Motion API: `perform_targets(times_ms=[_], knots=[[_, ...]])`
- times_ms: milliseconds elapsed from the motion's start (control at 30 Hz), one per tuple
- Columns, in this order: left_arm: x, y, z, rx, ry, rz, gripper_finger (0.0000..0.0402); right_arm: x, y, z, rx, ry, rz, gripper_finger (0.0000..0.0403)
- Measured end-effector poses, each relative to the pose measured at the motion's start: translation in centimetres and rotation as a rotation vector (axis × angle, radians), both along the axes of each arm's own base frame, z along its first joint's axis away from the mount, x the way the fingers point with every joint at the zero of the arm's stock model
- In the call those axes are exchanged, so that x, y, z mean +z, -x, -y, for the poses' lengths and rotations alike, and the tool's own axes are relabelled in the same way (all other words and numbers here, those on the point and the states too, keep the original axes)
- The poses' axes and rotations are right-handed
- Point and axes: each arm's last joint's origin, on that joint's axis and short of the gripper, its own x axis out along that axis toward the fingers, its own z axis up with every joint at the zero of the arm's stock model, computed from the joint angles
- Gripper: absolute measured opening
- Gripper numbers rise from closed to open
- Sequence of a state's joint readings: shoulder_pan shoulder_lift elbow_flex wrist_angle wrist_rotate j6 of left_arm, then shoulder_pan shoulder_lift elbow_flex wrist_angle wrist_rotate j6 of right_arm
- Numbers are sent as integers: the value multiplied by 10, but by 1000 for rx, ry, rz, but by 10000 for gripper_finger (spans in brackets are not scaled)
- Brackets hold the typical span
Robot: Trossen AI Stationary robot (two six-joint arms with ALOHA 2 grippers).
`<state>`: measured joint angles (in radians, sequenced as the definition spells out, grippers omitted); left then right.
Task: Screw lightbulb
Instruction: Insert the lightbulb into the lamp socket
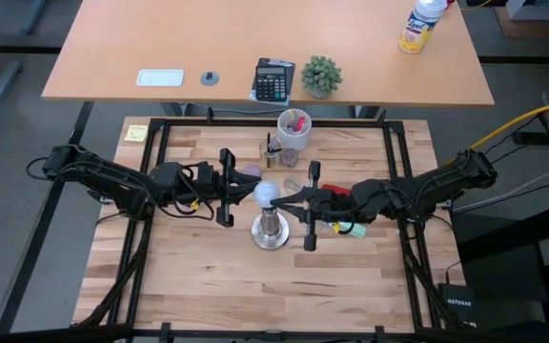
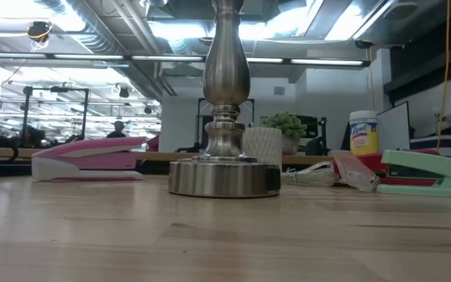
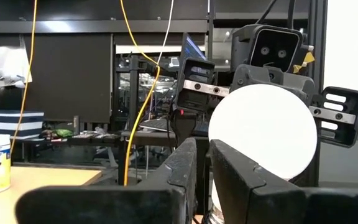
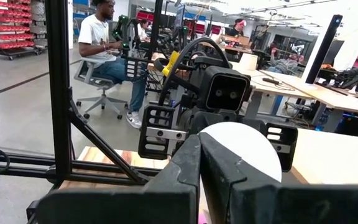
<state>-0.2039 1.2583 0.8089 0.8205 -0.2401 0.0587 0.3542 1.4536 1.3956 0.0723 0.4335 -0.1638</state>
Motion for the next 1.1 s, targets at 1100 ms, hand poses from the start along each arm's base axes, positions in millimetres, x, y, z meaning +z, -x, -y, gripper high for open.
perform_targets(times_ms=[1100], knots=[[-2, 0, 3, -18, 31, -24, 45, -1, 3, 2, -30, -54, -26, 14]])
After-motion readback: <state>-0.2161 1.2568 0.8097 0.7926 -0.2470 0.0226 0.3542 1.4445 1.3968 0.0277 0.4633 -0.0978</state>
